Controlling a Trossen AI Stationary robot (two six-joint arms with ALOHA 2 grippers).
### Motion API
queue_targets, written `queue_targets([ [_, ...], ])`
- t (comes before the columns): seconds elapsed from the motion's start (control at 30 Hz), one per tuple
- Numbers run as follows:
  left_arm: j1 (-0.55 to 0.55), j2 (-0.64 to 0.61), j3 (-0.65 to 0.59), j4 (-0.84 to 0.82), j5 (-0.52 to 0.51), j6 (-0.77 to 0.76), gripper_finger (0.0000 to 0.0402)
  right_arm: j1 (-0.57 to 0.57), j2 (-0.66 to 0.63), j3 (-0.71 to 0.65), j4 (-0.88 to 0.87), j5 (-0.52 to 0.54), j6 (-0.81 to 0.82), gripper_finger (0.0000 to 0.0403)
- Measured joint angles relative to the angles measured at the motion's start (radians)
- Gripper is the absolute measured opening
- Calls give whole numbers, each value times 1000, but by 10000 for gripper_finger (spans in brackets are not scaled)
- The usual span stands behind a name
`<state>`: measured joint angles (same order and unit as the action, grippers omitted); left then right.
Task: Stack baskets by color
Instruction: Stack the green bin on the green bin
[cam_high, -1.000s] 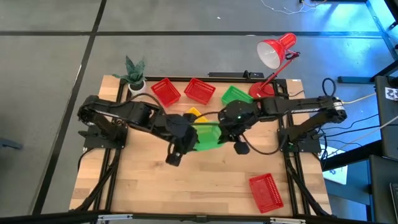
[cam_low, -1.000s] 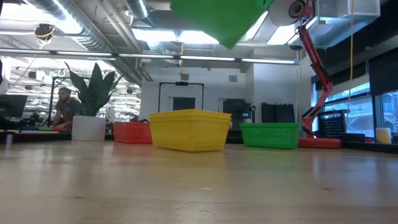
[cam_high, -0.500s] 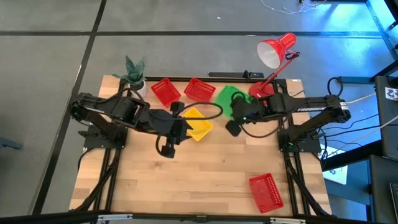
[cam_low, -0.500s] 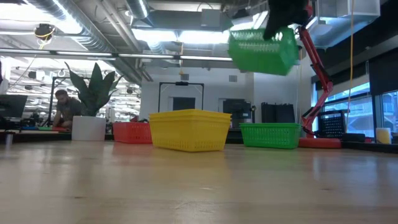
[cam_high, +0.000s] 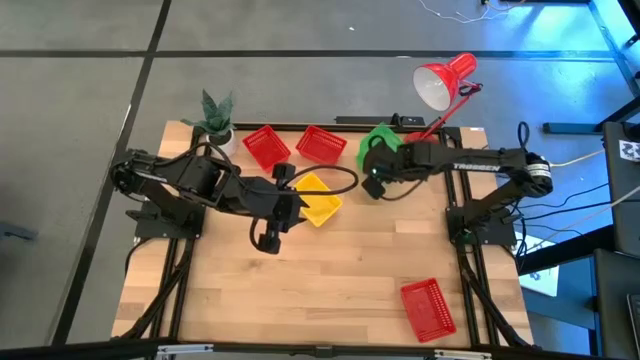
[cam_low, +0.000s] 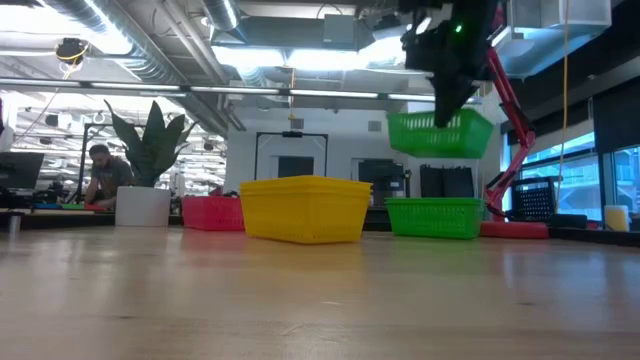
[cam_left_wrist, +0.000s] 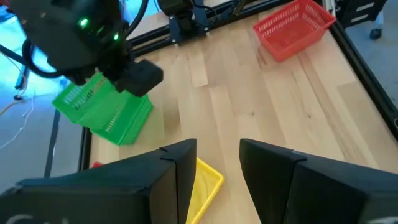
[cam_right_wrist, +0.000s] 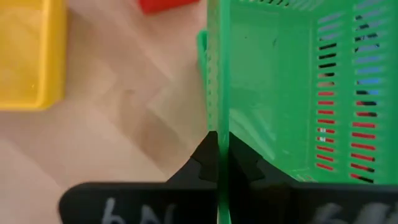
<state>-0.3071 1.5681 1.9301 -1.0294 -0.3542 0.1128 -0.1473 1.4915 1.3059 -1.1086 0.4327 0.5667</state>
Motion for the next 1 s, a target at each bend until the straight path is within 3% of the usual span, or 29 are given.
queue_targets([
  [0.47, 2, 0, 0, -10, -3, -6, 114, -213, 2, -204, 268, -144, -211, 1],
  [0.73, 25, 0, 0, -10, -3, -7, 114, -243, 2, -265, 332, -199, -258, 4],
  [1.0, 37, 0, 0, -10, -4, -7, 114, -249, 3, -266, 333, -206, -257, 48],
])
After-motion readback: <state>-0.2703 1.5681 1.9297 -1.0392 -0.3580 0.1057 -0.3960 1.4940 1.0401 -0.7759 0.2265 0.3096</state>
